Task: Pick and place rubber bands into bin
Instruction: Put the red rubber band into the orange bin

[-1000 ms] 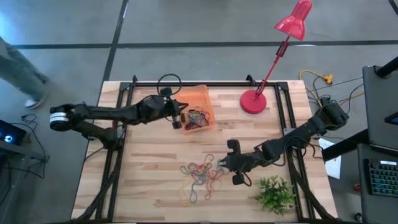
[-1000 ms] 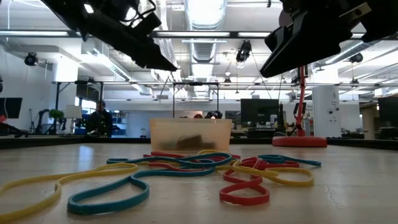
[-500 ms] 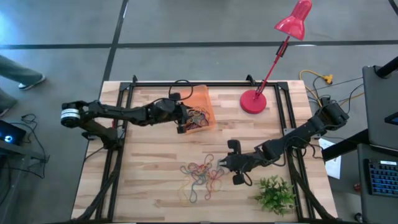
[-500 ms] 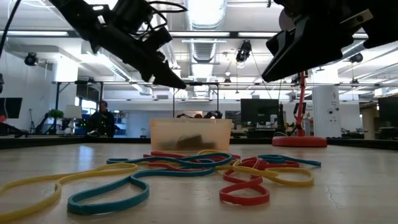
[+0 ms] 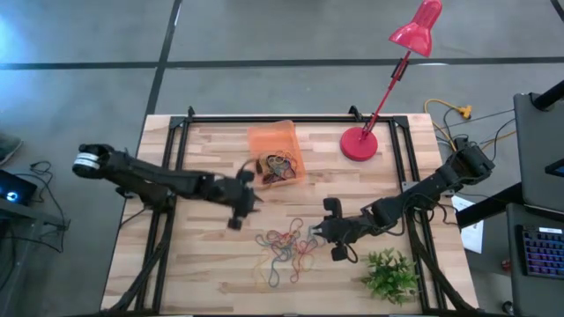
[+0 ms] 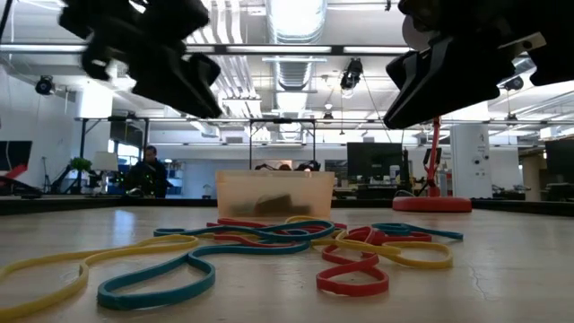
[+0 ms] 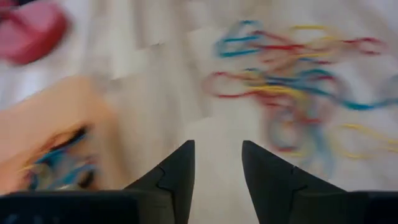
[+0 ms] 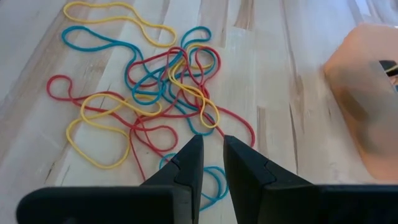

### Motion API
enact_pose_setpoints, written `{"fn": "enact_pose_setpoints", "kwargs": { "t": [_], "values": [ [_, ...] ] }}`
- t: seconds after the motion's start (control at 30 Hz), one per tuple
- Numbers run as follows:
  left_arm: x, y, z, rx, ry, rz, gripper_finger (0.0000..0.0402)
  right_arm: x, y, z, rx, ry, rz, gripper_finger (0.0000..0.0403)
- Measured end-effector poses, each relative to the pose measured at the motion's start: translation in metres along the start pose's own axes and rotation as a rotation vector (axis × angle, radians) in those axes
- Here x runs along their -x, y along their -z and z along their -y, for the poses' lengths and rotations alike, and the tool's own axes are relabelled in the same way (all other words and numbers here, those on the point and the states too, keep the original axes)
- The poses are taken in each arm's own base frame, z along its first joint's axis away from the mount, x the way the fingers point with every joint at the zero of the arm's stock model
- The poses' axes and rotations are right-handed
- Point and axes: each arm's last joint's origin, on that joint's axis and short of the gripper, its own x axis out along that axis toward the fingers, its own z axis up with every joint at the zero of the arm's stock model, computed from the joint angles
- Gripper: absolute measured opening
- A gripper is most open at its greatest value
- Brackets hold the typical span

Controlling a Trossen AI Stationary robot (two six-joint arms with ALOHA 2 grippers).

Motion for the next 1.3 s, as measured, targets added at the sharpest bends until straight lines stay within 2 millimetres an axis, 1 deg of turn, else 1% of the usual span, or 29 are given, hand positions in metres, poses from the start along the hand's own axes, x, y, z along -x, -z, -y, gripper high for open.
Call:
{"fn": "enact_pose_setpoints", "kwargs": {
  "t": [0.07, 0.13, 0.3, 0.5, 0.6, 0.77, 0.9, 1.1, 1.3],
  "values": [
    [-0.001, -0.002, 0.016, -0.029, 0.049, 0.006, 0.0116, 0.0, 0.0, 0.0, 0.02, 0.001, 0.004, 0.0052],
    [-0.005, -0.005, 0.027, -0.048, 0.076, 0.01, 0.0116, -0.001, -0.001, 0.002, 0.024, 0.004, 0.006, 0.0052],
    [-0.019, -0.007, 0.041, -0.065, 0.089, 0.023, 0.0116, -0.002, -0.002, 0.004, 0.002, 0.011, 0.014, 0.0052],
    [-0.047, 0.003, 0.047, -0.076, 0.106, -0.032, 0.0115, -0.002, -0.001, 0.004, -0.01, 0.01, 0.017, 0.0052],
    [-0.06, 0.004, 0.052, -0.077, 0.15, -0.041, 0.0115, -0.002, -0.001, 0.004, -0.017, 0.01, 0.018, 0.0052],
    [-0.075, 0.004, 0.059, -0.09, 0.179, -0.07, 0.0115, -0.002, 0.001, 0.004, -0.02, 0.01, 0.012, 0.0052],
    [-0.08, 0.004, 0.063, -0.115, 0.182, -0.08, 0.0115, -0.002, 0.002, 0.004, -0.019, 0.01, 0.01, 0.0052],
    [-0.083, 0.008, 0.063, -0.12, 0.17, -0.1, 0.0115, -0.003, 0.004, 0.004, -0.018, 0.01, 0.005, 0.0052],
    [-0.09, 0.012, 0.065, -0.128, 0.17, -0.114, 0.0115, -0.003, 0.005, 0.005, -0.021, 0.011, 0.003, 0.0052]
  ]
}}
